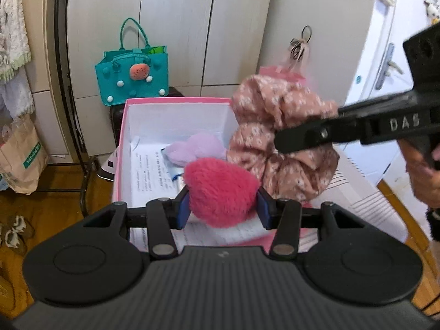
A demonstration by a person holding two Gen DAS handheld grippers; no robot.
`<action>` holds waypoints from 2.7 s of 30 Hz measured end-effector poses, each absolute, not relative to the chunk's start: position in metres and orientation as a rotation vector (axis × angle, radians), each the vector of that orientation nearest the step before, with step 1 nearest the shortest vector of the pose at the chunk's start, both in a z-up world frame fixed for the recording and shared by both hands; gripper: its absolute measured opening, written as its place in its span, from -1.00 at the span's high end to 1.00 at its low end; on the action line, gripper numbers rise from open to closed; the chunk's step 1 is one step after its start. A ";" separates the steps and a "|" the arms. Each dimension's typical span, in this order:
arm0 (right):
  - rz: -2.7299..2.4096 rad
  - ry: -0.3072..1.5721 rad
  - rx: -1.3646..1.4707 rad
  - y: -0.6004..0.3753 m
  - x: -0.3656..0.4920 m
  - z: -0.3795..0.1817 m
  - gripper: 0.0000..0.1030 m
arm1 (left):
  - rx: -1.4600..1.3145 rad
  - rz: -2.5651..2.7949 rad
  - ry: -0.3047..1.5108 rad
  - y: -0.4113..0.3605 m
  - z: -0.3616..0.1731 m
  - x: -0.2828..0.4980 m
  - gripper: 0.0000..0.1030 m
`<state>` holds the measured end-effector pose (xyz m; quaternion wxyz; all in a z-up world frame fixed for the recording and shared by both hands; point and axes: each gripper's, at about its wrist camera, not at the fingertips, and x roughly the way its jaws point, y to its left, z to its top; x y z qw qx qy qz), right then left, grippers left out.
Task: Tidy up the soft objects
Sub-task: 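Lift the pom-pom with the left tool and scrunchie with the right tool over the box, then lower the pom-pom and scrunchie into the box and open both tools, then withdraw both tools from the box toward the orange sponge and bath puff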
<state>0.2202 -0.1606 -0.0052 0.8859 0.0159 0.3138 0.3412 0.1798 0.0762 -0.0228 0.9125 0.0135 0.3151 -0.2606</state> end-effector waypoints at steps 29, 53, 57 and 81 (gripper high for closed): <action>0.595 0.840 -0.108 -0.062 0.404 -0.058 0.65 | 0.369 -0.427 0.792 0.037 -0.061 0.295 -0.01; 0.594 0.723 -0.064 -0.118 0.301 -0.003 0.07 | 0.275 -0.447 0.767 0.069 -0.009 0.217 -0.16; 0.601 0.683 -0.105 -0.128 0.262 0.011 0.07 | 0.280 -0.474 0.764 0.072 0.001 0.196 -0.21; 0.441 0.537 -0.287 -0.198 0.080 0.014 -0.74 | 0.415 -0.632 0.663 0.047 0.035 0.082 -0.88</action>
